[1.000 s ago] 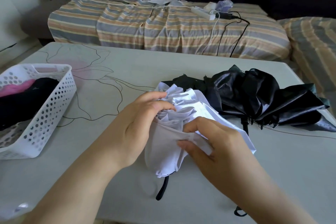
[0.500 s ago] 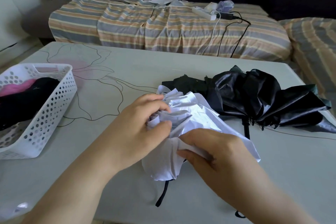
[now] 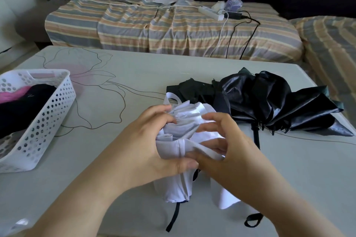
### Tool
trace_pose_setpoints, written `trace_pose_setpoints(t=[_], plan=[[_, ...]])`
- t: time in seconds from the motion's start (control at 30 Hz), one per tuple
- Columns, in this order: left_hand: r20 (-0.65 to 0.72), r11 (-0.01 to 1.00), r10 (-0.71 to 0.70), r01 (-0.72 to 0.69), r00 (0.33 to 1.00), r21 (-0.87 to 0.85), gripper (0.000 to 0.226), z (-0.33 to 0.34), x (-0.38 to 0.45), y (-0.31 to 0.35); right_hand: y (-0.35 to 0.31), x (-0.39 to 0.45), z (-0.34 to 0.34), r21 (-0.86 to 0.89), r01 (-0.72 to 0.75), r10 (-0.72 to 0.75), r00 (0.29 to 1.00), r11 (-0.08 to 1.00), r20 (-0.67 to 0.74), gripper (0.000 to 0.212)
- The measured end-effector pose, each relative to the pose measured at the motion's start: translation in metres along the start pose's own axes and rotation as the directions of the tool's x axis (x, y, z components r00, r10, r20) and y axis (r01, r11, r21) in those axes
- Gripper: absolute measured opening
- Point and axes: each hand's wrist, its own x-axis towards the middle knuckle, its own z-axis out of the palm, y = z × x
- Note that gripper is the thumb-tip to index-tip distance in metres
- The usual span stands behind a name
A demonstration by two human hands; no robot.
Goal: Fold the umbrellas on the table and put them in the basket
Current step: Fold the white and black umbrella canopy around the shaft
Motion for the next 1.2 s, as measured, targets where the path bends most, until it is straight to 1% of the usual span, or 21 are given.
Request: trace_pose_setpoints(t=[0.07,0.13,0.23,0.3,0.4,0.47,0.53,0.6,0.73,0.8,0.83,0.9,0.93,1.0,1.07,1.13,1.2], plan=[[-0.009,1.0,0.01,-0.01,1.0,0.01,0.072,0.002,0.0,0.001,-0.002,0.003,0.0,0.01,0.042,-0.042,0.998,0.999,0.052,0.043],[-0.019,1.0,0.001,-0.001,1.0,-0.005,0.073,0.004,0.0,0.001,-0.003,0.003,0.001,0.018,0.092,-0.094,0.992,0.996,0.09,0.035],[-0.026,1.0,-0.016,0.015,1.0,-0.023,0.081,0.004,0.0,0.001,-0.002,0.001,-0.002,0.072,0.104,-0.114,0.983,0.992,0.143,0.028],[-0.027,0.999,-0.017,0.016,0.999,-0.03,0.082,0.004,0.0,0.002,-0.002,0.001,-0.003,0.096,0.089,-0.108,0.973,0.991,0.204,0.033],[-0.015,0.999,-0.019,0.018,1.0,-0.034,0.07,0.005,0.0,0.003,-0.003,0.0,-0.004,0.14,0.057,-0.095,0.953,0.989,0.288,0.042],[-0.016,0.999,-0.014,0.013,1.0,-0.035,0.069,0.006,0.0,0.003,-0.003,0.0,-0.005,0.148,0.053,-0.1,0.939,0.988,0.33,0.046],[-0.023,0.999,-0.007,0.006,1.0,-0.032,0.07,0.006,0.0,0.002,-0.003,0.001,-0.006,0.157,0.061,-0.113,0.93,0.986,0.349,0.048],[-0.023,0.999,-0.001,0.0,1.0,-0.045,0.078,0.005,0.0,0.001,-0.004,0.001,-0.008,0.147,0.088,-0.133,0.932,0.985,0.336,0.044],[0.01,0.998,-0.014,0.015,1.0,-0.065,0.084,0.002,0.0,0.001,-0.003,0.002,-0.01,0.047,0.12,-0.129,0.943,0.992,0.308,0.046],[0.02,0.995,-0.035,0.037,0.999,-0.089,0.085,0.001,0.0,0.003,-0.005,0.003,-0.007,0.026,0.123,-0.125,0.933,0.992,0.337,0.048],[0.023,0.994,-0.04,0.042,0.999,-0.099,0.084,0.0,0.0,0.003,-0.007,0.003,-0.005,0.021,0.116,-0.115,0.926,0.993,0.36,0.053],[0.025,0.993,-0.044,0.046,0.999,-0.111,0.077,0.0,-0.001,0.006,-0.008,0.003,-0.001,0.035,0.107,-0.112,0.909,0.994,0.401,0.064],[0.025,0.992,-0.051,0.054,0.998,-0.116,0.068,0.0,-0.002,0.007,-0.008,0.004,0.0,0.052,0.103,-0.115,0.903,0.993,0.414,0.069],[0.03,0.987,-0.076,0.079,0.997,-0.143,0.051,0.0,-0.002,0.007,-0.009,0.004,0.0,0.072,0.091,-0.114,0.888,0.993,0.446,0.074],[0.036,0.978,-0.088,0.094,0.995,-0.186,0.041,0.0,-0.002,0.006,-0.009,0.004,-0.002,0.056,0.097,-0.112,0.876,0.994,0.47,0.076],[0.055,0.967,-0.109,0.119,0.992,-0.224,0.031,0.0,-0.001,0.005,-0.008,0.003,-0.007,0.018,0.12,-0.114,0.878,0.993,0.464,0.073],[0.07,0.956,-0.13,0.143,0.989,-0.257,0.03,-0.001,-0.001,0.003,-0.006,0.004,-0.011,-0.042,0.131,-0.101,0.901,0.991,0.421,0.059]])
